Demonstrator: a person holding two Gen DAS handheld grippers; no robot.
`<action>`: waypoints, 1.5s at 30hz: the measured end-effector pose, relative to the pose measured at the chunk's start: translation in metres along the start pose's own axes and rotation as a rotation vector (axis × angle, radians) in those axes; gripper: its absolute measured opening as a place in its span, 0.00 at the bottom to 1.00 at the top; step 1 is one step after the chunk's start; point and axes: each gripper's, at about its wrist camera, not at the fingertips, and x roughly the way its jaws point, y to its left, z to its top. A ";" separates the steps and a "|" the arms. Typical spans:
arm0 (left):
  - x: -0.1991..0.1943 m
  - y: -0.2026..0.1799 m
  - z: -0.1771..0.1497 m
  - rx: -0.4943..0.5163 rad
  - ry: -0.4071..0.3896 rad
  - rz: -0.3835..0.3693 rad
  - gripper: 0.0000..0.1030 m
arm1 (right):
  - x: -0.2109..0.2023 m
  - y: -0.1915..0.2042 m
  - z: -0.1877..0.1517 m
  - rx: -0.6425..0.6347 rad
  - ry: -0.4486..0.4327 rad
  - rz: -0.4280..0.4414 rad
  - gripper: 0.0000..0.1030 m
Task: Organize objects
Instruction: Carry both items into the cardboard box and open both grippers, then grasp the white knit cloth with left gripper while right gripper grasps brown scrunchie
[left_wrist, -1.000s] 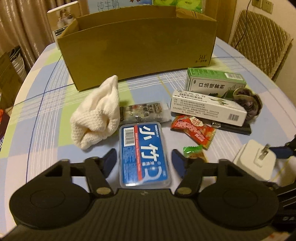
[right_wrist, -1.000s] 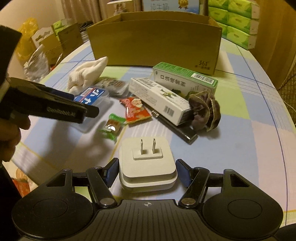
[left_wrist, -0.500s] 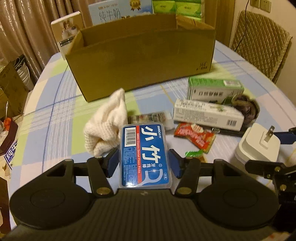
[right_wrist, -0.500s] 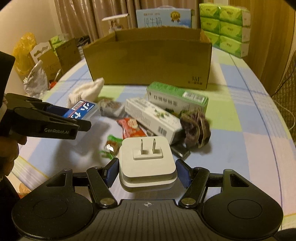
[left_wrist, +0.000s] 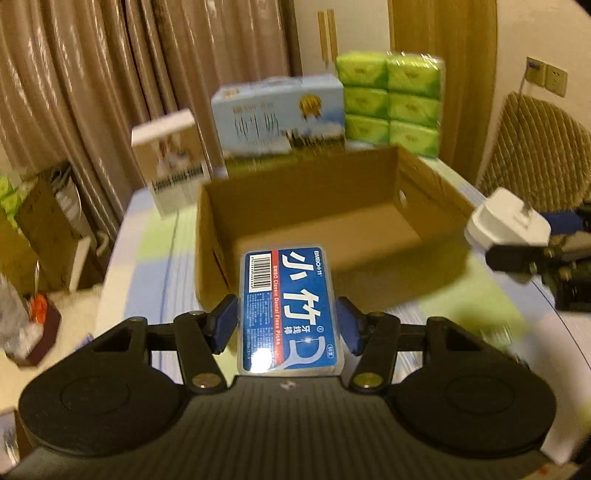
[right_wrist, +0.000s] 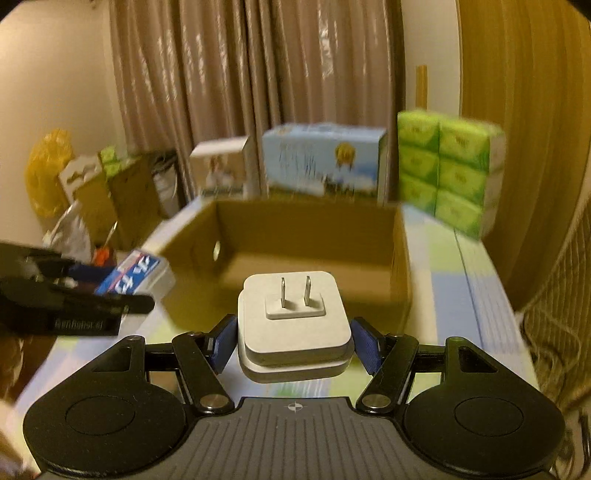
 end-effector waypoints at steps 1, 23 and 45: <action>0.007 0.002 0.011 0.001 -0.007 -0.004 0.51 | 0.009 -0.003 0.012 0.003 -0.006 -0.002 0.61; 0.154 0.013 0.046 -0.056 0.044 -0.034 0.85 | 0.168 -0.054 0.046 0.092 0.126 -0.021 0.88; -0.057 0.015 -0.093 -0.144 -0.018 0.008 0.97 | -0.066 -0.011 -0.053 0.142 -0.066 -0.018 0.98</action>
